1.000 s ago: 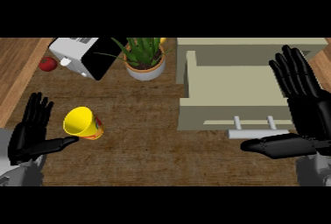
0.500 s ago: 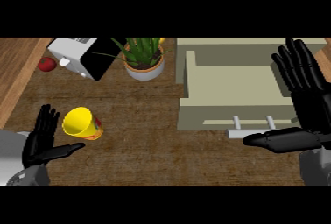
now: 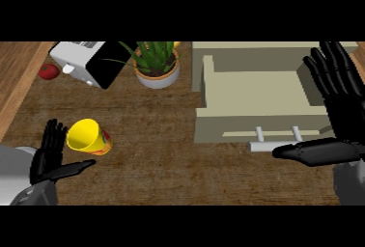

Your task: Pick up the cup, place it into the drawer and close the drawer

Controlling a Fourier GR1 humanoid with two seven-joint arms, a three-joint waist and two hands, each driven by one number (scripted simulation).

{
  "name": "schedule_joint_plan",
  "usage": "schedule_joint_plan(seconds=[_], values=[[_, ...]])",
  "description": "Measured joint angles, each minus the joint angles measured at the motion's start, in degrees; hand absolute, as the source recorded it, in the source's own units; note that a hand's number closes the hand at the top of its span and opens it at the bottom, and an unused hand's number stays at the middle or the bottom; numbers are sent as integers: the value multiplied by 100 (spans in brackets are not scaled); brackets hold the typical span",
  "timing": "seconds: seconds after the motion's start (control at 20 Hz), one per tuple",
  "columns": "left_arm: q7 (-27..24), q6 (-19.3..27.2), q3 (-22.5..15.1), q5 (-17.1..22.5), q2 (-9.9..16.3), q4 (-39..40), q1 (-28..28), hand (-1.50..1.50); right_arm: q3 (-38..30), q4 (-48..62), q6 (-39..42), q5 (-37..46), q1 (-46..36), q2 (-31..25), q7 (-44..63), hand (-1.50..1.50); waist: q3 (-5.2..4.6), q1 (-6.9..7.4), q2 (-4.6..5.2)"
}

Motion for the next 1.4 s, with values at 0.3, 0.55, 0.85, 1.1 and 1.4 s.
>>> schedule_joint_plan(seconds=[0.3, 0.55, 0.85, 1.1, 1.4], values=[[-285, 148, -1, -87, -73, 453, -252, -150, 80, -190, -56, -2, -51, 53, 201, -150, -4, -30, 8], [-414, 133, -9, -134, -72, 606, -305, -150, 13, -237, 37, -94, -41, -29, 256, -150, -10, -59, 20], [-456, 94, -35, -179, -187, 675, -398, -150, -81, -198, 113, -176, -79, -116, 282, -150, -13, -79, 32], [-332, -347, -35, -131, -202, 643, -535, 150, -102, -150, 146, -179, -49, -136, 263, -150, -12, -79, 34], [-751, 212, -48, -215, -352, 333, -540, 150, -50, -127, 145, -81, -6, -120, 202, -150, -14, -91, 42]])
